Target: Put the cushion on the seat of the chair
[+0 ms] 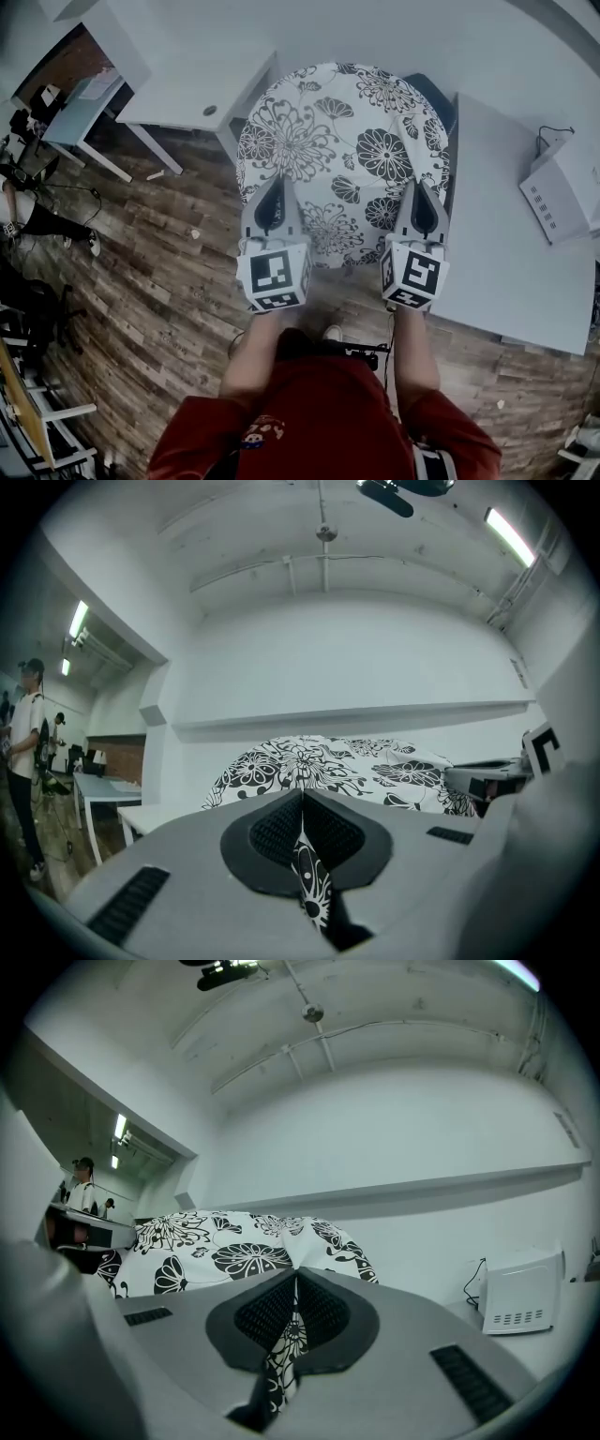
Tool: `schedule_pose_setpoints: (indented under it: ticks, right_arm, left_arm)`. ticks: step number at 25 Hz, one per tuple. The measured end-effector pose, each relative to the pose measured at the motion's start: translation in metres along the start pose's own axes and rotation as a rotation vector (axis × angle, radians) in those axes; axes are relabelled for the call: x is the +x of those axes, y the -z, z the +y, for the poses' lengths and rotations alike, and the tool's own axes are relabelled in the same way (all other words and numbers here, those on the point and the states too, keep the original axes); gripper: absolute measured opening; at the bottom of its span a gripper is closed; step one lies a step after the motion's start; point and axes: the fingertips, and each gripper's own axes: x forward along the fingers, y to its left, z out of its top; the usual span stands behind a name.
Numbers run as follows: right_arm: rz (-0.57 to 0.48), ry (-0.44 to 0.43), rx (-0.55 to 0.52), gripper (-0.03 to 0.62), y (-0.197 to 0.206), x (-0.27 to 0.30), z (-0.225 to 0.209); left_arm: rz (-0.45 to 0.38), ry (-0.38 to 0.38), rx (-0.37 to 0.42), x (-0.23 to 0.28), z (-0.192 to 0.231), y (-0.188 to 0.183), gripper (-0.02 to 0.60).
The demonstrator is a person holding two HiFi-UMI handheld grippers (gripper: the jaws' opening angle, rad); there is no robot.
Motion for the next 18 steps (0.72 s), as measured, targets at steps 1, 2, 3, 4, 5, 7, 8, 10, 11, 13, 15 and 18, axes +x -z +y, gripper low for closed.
schedule_pose_setpoints:
  ticks: [1,2,3,4,5,7,8,10,11,13,15,18]
  right_arm:
    - [0.002,0.001,-0.001,0.029,-0.0009,-0.0001,-0.0003]
    - [0.003,0.002,-0.003,0.029,-0.0017,-0.0001,-0.0005]
    - [0.003,0.003,-0.007,0.029,-0.0023,0.0001,-0.0004]
    - [0.003,0.003,-0.011,0.029,-0.0028,0.0003,0.0001]
    - [0.002,0.005,-0.014,0.029,-0.0034,0.0002,0.0006]
    - [0.000,0.011,-0.021,0.029,-0.0041,-0.0006,0.0011]
    - [-0.002,0.015,-0.024,0.029,-0.0042,-0.0009,0.0012]
    - [-0.005,0.021,-0.031,0.029,-0.0034,-0.0009,0.0013]
    - [-0.004,0.024,-0.034,0.029,-0.0028,-0.0008,0.0016]
    - [0.000,0.030,-0.040,0.029,-0.0016,-0.0011,0.0028]
    - [0.002,0.038,-0.044,0.029,-0.0011,-0.0018,0.0029]
    - [-0.035,0.034,-0.046,0.029,-0.0002,-0.0016,0.0011]
  left_arm:
    - [0.000,0.000,-0.003,0.0003,-0.0002,-0.0010,0.029]
    - [-0.003,0.001,-0.006,0.0007,-0.0003,-0.0021,0.029]
    - [-0.005,0.002,-0.009,0.0010,0.0000,-0.0023,0.029]
    - [-0.006,0.004,-0.012,0.0012,0.0006,-0.0020,0.029]
    - [-0.008,0.006,-0.014,0.0015,0.0011,-0.0018,0.029]
    - [-0.013,0.013,-0.020,0.0023,0.0014,-0.0016,0.029]
    - [-0.016,0.016,-0.023,0.0029,0.0015,-0.0012,0.029]
    - [-0.022,0.022,-0.028,0.0041,0.0018,0.0001,0.029]
    - [-0.024,0.024,-0.031,0.0044,0.0022,0.0009,0.029]
    - [-0.025,0.030,-0.038,0.0048,0.0033,0.0026,0.029]
    - [-0.028,0.037,-0.043,0.0054,0.0031,0.0039,0.029]
    - [-0.055,0.030,-0.034,0.0037,0.0004,0.0070,0.029]
